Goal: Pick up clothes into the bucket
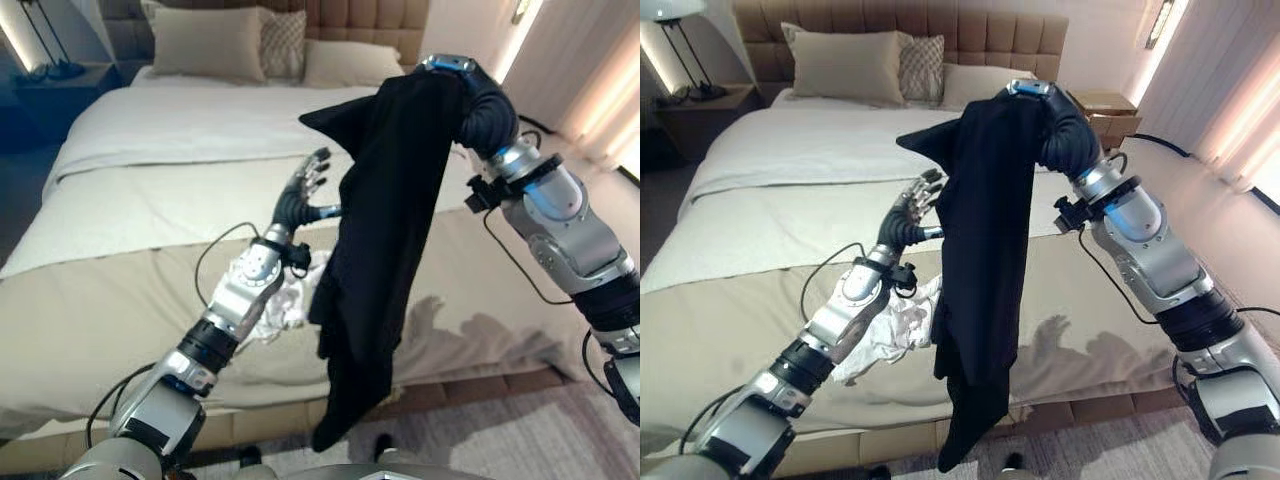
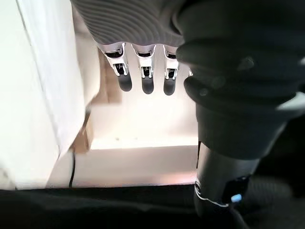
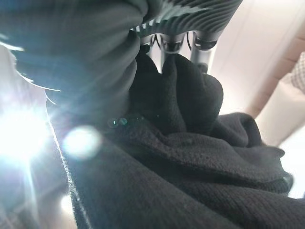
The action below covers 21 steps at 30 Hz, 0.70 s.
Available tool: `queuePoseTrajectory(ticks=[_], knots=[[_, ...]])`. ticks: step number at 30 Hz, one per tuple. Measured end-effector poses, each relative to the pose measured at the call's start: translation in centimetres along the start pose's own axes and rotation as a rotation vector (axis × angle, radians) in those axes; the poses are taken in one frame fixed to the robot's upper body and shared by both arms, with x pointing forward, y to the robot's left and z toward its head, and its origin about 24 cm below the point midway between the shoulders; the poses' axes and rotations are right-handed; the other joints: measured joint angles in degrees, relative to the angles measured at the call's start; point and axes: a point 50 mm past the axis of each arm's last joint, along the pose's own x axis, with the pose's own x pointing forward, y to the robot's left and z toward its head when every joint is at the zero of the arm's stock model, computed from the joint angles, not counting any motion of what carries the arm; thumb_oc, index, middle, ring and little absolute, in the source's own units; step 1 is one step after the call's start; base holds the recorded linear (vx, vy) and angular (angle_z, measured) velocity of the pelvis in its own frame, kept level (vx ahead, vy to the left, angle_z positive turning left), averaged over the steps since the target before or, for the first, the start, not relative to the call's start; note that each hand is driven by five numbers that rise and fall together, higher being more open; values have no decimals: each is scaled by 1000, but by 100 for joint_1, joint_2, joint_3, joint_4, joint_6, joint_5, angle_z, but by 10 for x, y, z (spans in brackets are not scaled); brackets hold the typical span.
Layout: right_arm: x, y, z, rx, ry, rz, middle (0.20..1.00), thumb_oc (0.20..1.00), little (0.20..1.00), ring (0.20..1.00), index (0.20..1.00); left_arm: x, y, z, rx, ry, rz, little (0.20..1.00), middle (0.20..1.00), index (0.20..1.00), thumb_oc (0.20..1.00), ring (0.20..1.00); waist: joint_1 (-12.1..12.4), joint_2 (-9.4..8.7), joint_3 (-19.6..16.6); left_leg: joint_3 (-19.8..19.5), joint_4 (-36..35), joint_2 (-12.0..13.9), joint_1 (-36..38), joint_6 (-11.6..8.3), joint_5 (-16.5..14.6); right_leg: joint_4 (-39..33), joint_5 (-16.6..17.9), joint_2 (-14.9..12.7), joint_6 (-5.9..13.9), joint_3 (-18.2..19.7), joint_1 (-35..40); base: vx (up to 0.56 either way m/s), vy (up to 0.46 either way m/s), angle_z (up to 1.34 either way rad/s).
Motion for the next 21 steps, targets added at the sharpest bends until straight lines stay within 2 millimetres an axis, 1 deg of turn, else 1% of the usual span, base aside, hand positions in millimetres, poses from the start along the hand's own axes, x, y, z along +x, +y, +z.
queuePoseTrajectory(ticks=[1, 3, 5, 7, 9, 13, 18, 21], knots=[[0, 1, -2, -2, 11, 11, 200, 200, 200, 200, 200, -2, -6, -7, -22, 45, -47, 1000, 1000, 1000, 1000, 1000, -6, 22, -52, 4, -66, -6, 34, 0, 1, -18, 1, -1, 0, 4, 7, 28, 4, -11], [-1, 2, -3, -3, 26, 17, 200, 200, 200, 200, 200, -4, -13, -14, -54, 88, -97, 1000, 1000, 1000, 1000, 1000, -14, 24, -56, 6, -87, -7, 78, -1, 5, -32, 1, 0, 0, 13, 45, 0, 0, 0], [-2, 5, -6, 15, 39, 32, 200, 200, 200, 200, 200, -8, -25, -30, -177, 181, -185, 1000, 1000, 1000, 1000, 1000, -59, 46, -171, 9, -129, -6, 98, 1, 17, -77, 4, 5, 2, 10, 69, 15, -2, 0], [-2, 6, -7, 37, 39, 34, 200, 200, 200, 200, 200, -12, -31, -37, -288, 236, -245, 1000, 1000, 1000, 1000, 1000, -118, 54, -180, 18, -158, -3, 166, 2, 18, -98, 3, 10, 2, 13, 126, 0, 0, 0], [-2, 8, -9, 40, 47, 46, 200, 200, 200, 200, 200, -15, -38, -41, -349, 272, -306, 1000, 1000, 1000, 1000, 1000, -159, 59, -244, 24, -178, 0, 179, 2, 18, -112, 3, 14, 2, 14, 130, 0, 0, 0], [-2, 12, -12, 45, 60, 73, 200, 200, 200, 200, 200, -22, -52, -47, -387, 317, -439, 1000, 1000, 1000, 1000, 1000, -177, 65, -380, 110, -261, 27, 273, -6, 35, -147, 9, 52, 11, 55, 159, 8, -11, -7], [-3, 10, -15, 45, 72, 65, 200, 200, 200, 200, 200, -28, -56, -51, -455, 335, -502, 1000, 1000, 1000, 1000, 1000, -172, 51, -438, 163, -308, 77, 343, -6, 35, -155, 8, 111, 12, 118, 156, 12, -4, -8], [-4, 5, -22, 43, 98, 43, 200, 200, 200, 200, 200, -34, -59, -58, -537, 340, -490, 1000, 1000, 1000, 1000, 1000, -172, 41, -484, 175, -319, 76, 356, -6, 35, -159, 7, 112, 12, 134, 154, 4, -1, -2]])
